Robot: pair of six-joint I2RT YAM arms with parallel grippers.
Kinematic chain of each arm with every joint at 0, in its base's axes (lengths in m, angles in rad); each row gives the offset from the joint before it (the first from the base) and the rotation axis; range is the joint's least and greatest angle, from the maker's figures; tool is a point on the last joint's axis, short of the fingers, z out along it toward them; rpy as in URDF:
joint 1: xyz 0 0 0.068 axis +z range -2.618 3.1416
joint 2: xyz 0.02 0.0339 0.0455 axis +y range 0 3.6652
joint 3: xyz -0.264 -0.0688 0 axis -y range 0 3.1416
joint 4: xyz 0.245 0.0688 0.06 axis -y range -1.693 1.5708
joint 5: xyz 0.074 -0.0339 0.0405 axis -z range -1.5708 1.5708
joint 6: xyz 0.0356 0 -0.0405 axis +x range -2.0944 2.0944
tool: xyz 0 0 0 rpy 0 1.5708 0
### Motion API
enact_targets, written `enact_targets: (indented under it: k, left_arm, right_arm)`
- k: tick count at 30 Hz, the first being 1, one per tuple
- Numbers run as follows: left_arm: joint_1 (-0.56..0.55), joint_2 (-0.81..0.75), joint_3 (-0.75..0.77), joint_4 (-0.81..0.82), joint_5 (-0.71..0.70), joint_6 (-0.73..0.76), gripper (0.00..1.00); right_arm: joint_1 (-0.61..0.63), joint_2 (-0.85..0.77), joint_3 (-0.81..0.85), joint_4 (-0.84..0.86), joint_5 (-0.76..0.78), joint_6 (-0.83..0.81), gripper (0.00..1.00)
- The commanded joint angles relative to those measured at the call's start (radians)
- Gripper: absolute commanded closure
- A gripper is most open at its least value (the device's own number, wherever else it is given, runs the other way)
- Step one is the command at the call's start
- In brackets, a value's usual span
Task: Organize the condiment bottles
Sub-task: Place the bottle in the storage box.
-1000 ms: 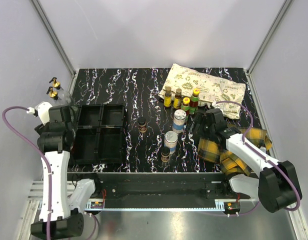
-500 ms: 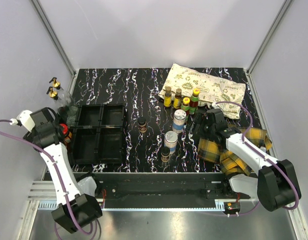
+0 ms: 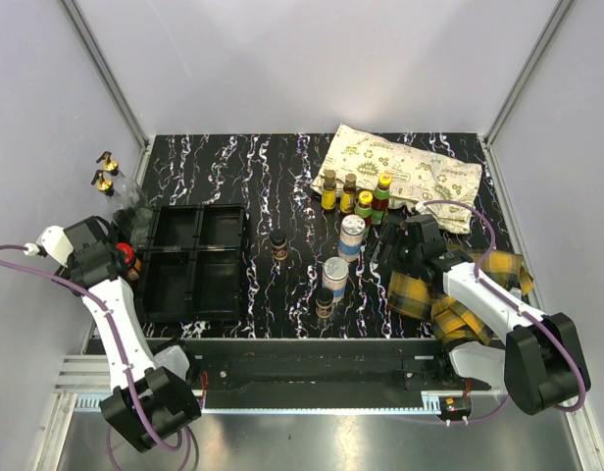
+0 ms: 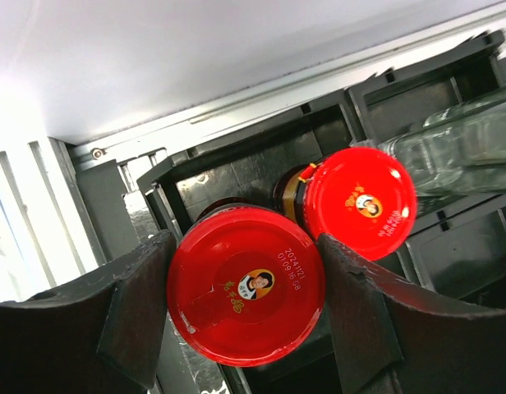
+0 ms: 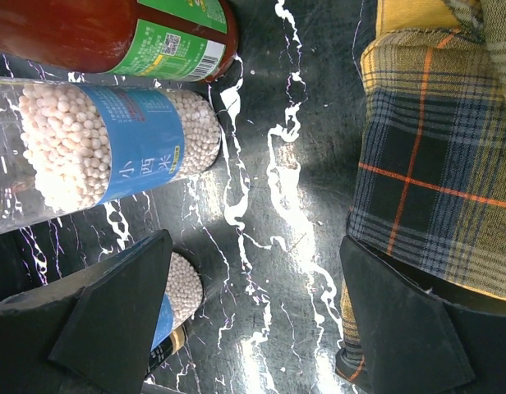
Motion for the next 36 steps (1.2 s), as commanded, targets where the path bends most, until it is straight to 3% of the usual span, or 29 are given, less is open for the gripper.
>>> enact_targets:
  k: [1,5,17,19,24,25,26,31,36]
  left_arm:
    - [0.004,-0.022,-0.020,0.138,-0.011,-0.021,1.00]
    - [0.004,-0.051,-0.032,0.165,0.009,0.003,0.99]
    - [0.004,0.074,-0.043,0.165,0.057,-0.009,0.99]
    - [0.004,0.082,-0.044,0.165,0.066,-0.008,0.95]
    - [0.004,0.081,-0.047,0.164,0.071,-0.008,0.65]
    - [0.004,0.079,-0.046,0.158,0.066,-0.008,0.46]
    - [0.004,0.073,-0.046,0.156,0.064,-0.008,0.41]
    - [0.004,0.048,-0.029,0.132,0.057,-0.005,0.20]
    - [0.004,0.016,-0.018,0.115,0.055,0.003,0.11]
  right_arm:
    - [-0.009,0.000,0.002,0.028,-0.004,-0.010,0.07]
    - [-0.009,-0.004,-0.001,0.027,-0.003,-0.011,0.07]
    - [-0.016,-0.004,-0.008,0.028,-0.001,-0.011,0.07]
    - [-0.016,-0.001,-0.008,0.030,-0.001,-0.011,0.07]
    - [-0.018,0.006,-0.008,0.031,-0.006,-0.013,0.07]
    - [-0.018,0.008,-0.008,0.031,-0.007,-0.011,0.07]
    - [-0.018,0.009,-0.010,0.031,-0.007,-0.011,0.07]
    - [-0.018,0.006,-0.008,0.031,-0.009,-0.011,0.07]
    - [-0.018,0.009,-0.008,0.033,-0.007,-0.011,0.07]
